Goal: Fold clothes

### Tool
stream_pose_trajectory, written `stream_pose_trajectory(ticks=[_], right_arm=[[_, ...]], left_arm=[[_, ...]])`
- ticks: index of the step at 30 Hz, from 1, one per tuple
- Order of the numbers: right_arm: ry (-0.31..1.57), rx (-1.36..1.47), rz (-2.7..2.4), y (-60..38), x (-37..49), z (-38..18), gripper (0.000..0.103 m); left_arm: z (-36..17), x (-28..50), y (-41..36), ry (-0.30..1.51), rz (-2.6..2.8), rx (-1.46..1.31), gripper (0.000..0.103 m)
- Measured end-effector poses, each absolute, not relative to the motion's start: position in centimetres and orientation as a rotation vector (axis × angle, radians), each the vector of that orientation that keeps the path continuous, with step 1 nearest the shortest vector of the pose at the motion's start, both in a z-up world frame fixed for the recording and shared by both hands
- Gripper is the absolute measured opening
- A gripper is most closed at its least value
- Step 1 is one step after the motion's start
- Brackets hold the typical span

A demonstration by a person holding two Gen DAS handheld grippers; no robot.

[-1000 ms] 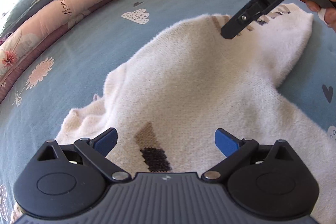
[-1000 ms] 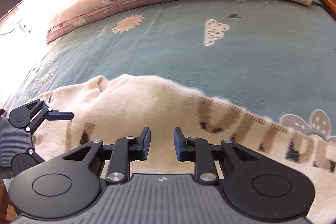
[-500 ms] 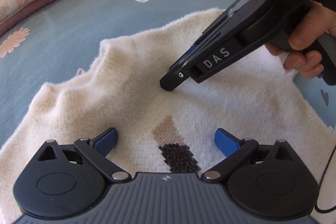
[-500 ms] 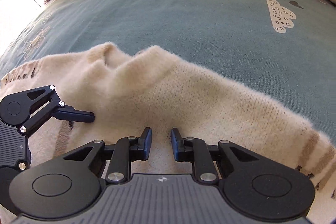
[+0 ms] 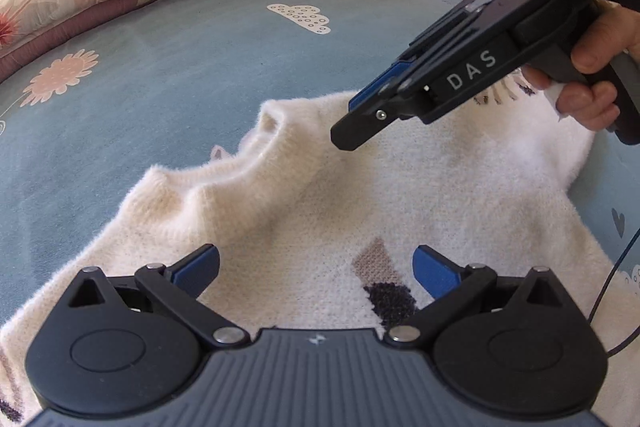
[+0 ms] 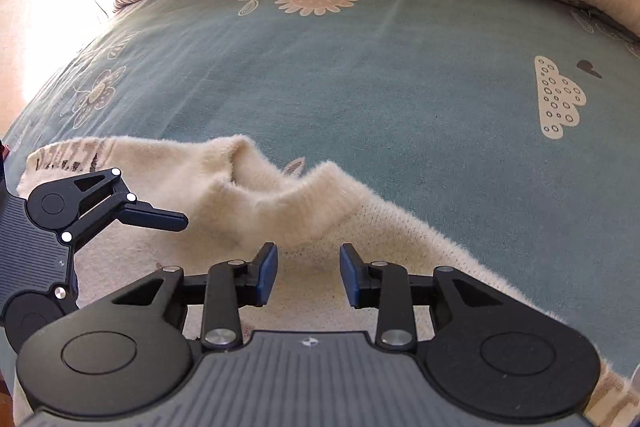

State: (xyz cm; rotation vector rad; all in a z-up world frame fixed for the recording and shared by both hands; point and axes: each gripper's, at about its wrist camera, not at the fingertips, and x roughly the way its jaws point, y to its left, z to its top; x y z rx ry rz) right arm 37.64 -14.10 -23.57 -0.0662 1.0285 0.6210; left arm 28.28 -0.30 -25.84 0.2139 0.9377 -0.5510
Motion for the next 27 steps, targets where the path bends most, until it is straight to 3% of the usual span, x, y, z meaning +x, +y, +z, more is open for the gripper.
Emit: stream_pose_trajectory(ticks=[8,15,16,17,18,22,27], right_arm=[[0.98,-0.158,0.756,-9.8,43.2,-22.9,0.038],[1.09,-0.445,0.953,-3.8,45.1,-27.5,0.038],[1.098,-0.467,0.984,-3.3,45.0,-27.7,0.036],[1.098,-0.47,1.018,-3.1,44.6,-27.4,0.017],[1.098,-0.473,1.051,-2.9,44.2,-27.0,0.011],[0.983,-0.62,1.026,-1.4,42.7,-26.7,0.008],[0.998,-0.476,0.913,-1.2,46.6,-26.8,0.008]], left_arm=[[-26.2,28.2,-1.8,0.945,-0.629,0.182,0.102],[-27.8,26.8,-3.2,0.957,-0.652,0.2,0.102],[-28.0,26.6,-3.0,0.956,-0.646,0.199,0.102],[-28.1,26.4,-2.8,0.953,-0.64,0.197,0.102],[-28.2,26.2,-2.6,0.953,-0.636,0.191,0.102],[-28.1,26.1,-1.8,0.937,-0.617,0.167,0.102],[-28.2,27.4,-0.8,0.929,-0.541,0.126,0.102]])
